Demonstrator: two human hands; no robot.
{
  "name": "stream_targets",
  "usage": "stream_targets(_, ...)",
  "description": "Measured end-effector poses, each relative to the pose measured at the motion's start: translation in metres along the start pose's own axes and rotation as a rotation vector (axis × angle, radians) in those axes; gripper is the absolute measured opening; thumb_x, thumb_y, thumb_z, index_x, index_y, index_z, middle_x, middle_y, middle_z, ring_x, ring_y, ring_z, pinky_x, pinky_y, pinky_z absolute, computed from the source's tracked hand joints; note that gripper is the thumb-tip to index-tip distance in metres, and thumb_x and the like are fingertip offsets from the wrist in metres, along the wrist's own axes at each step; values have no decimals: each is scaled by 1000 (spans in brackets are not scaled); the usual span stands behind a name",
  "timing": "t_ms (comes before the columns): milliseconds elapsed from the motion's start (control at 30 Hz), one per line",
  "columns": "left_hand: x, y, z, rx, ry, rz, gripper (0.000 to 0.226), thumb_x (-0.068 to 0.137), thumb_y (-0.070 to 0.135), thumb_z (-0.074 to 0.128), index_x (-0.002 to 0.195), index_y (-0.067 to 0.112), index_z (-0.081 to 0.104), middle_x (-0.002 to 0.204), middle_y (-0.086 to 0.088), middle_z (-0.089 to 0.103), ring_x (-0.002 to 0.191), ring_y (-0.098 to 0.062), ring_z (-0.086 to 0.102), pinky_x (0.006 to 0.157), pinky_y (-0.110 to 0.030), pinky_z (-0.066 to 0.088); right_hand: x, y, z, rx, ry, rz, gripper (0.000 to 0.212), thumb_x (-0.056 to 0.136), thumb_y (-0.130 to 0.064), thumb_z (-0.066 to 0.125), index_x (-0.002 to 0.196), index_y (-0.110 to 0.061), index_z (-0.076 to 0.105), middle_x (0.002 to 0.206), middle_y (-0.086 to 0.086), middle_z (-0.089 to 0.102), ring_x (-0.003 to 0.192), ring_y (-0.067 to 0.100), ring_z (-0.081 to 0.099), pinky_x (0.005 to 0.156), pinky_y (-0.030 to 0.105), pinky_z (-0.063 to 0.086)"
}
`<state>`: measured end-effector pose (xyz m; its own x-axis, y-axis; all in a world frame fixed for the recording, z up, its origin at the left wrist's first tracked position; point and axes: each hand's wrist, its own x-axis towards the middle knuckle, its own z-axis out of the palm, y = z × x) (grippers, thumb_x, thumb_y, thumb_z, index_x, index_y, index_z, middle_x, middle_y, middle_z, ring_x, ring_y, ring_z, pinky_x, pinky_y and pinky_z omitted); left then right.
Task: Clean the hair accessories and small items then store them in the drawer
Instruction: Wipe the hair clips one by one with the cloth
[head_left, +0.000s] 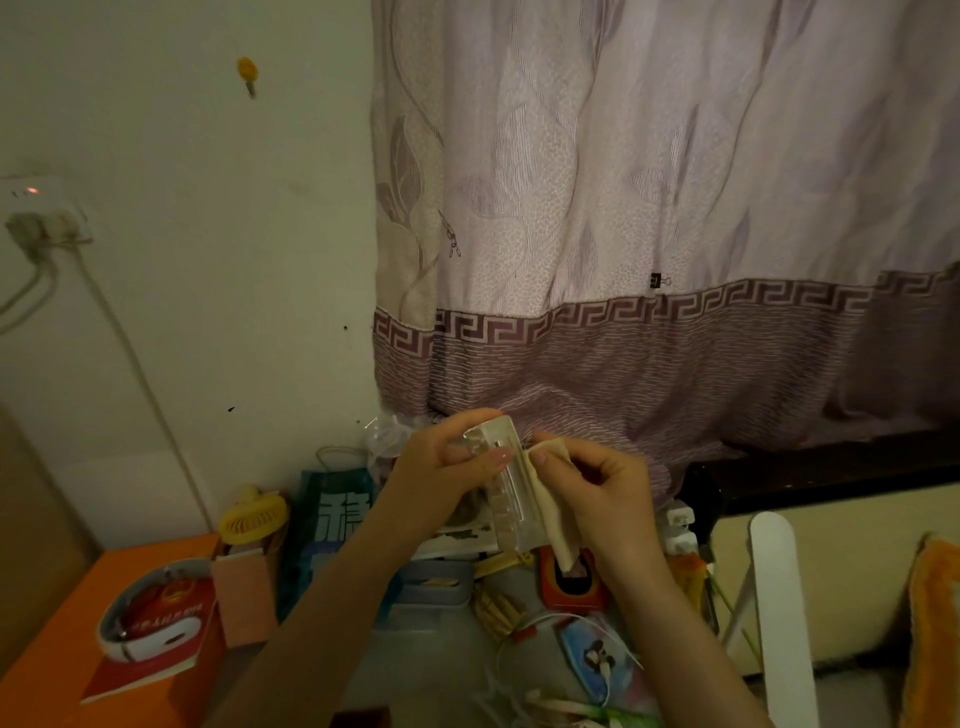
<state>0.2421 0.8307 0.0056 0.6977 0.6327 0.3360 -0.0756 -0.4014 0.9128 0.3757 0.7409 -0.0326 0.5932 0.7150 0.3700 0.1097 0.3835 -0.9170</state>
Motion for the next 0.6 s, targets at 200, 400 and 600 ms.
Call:
stream_targets(200, -1, 0, -4, -15, 39, -24, 29, 87, 13, 61, 111, 29, 58, 77, 3, 74, 76, -11, 71, 66, -17, 54, -3, 6, 0, 3, 45, 57, 20, 78, -6, 73, 95, -16, 75, 88, 0, 75, 85, 17, 71, 76, 32, 57)
stream_targets(400, 0, 0, -9, 19, -111, -74, 34, 87, 8, 61, 119, 19, 58, 75, 7, 73, 76, -8, 70, 67, -17, 53, -1, 2, 3, 21, 64, 11, 9, 77, -8, 75, 84, -12, 75, 77, 8, 72, 76, 25, 69, 70, 36, 57)
stream_targets(600, -6, 3, -3, 27, -244, -80, 36, 90, 1, 56, 123, 14, 56, 68, 10, 71, 68, -3, 68, 65, -15, 51, 8, -7, 3, 71, 28, 34, 3, 77, -7, 73, 81, -6, 73, 73, 12, 70, 69, 23, 66, 65, 33, 57)
